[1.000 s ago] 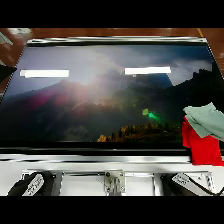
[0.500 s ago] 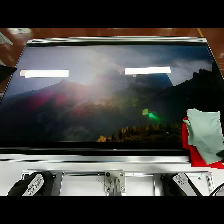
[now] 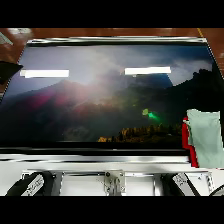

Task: Fold the shirts.

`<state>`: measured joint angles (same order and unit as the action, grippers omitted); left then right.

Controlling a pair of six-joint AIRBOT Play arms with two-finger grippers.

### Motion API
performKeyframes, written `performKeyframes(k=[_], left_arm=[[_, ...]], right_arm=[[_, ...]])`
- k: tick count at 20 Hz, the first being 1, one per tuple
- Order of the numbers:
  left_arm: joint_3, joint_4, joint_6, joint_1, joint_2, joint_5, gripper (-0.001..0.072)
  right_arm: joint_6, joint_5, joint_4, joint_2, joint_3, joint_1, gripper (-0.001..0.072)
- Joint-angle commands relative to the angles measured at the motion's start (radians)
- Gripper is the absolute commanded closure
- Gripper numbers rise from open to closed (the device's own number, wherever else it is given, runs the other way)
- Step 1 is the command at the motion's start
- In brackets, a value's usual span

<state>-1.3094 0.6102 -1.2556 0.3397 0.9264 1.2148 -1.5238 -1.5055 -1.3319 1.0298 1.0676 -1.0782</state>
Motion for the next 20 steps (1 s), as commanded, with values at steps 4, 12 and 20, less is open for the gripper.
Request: performKeyframes(k=[4,12,20], left_arm=[[-0.012,0.681,-0.261,-0.435,0.246,-0.011,0.0675],[-0.057,0.850,-0.298,-0.694,0.502,0.109,0.0041],[-0.059,0.853,-0.302,-0.670,0.500,0.037,0.0043]], right_arm=[[0.071,0.223,0.326,-0.025,0.128,0.460,0.0124],[-0.129,0.154,-0.143,0.084,-0.010,0.976,0.0036],[-0.129,0.159,-0.143,0.084,-0.009,0.975,0.0036]])
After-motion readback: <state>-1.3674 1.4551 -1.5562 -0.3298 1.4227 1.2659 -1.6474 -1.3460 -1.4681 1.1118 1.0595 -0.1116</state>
